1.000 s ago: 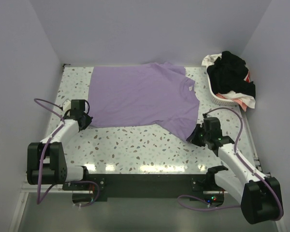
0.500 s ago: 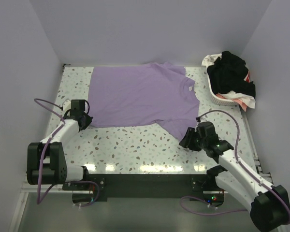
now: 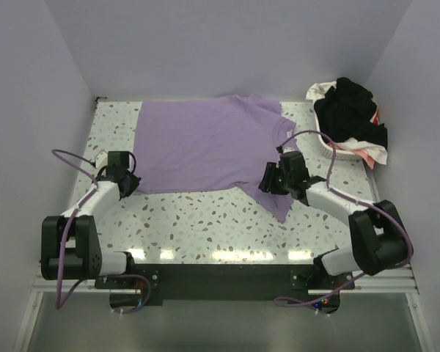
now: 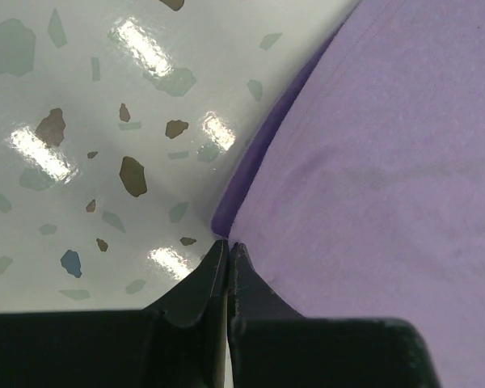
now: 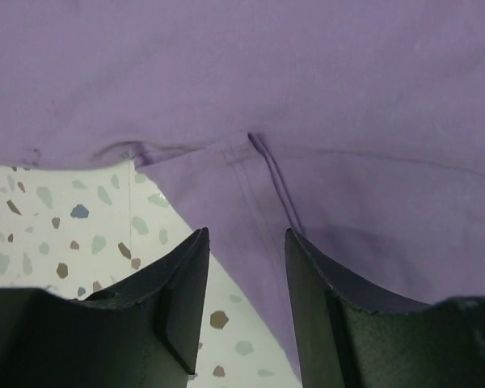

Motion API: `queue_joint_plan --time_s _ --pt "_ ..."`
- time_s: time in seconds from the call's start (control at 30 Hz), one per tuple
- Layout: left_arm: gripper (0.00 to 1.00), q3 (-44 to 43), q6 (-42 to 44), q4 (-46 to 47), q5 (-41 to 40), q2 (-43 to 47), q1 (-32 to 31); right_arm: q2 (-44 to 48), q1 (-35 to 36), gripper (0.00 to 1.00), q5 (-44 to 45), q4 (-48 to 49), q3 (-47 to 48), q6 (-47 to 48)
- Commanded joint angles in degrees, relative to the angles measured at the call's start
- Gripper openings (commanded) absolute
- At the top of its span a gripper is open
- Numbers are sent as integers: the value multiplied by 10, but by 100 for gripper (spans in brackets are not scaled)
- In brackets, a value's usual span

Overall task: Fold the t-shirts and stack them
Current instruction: Flatten the tshirt out

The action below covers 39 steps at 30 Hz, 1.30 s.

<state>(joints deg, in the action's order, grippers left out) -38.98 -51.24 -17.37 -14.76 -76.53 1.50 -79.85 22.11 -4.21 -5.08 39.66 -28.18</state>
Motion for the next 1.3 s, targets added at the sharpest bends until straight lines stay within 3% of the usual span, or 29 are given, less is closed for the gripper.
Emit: queue_joint_plan --time_s 0.0,0.3,0.53,0.77,0.93,1.13,1.27 --pt "0 -15 13 8 -7 -1 3 -31 2 47 -10 96 35 38" --pt "0 -23 18 3 -11 -2 3 -109 2 47 6 155 60 38" --pt "0 -26 18 3 -10 -5 3 -129 10 29 12 155 66 32" --pt "0 -29 19 2 -9 -5 3 -126 19 27 20 156 48 30" --pt "0 -28 20 4 -9 -5 3 -125 23 13 30 149 46 30" --pt "0 -29 20 7 -7 -7 3 -123 23 29 59 135 51 35" --pt "0 -28 21 8 -6 -7 3 -126 23 31 69 130 58 44"
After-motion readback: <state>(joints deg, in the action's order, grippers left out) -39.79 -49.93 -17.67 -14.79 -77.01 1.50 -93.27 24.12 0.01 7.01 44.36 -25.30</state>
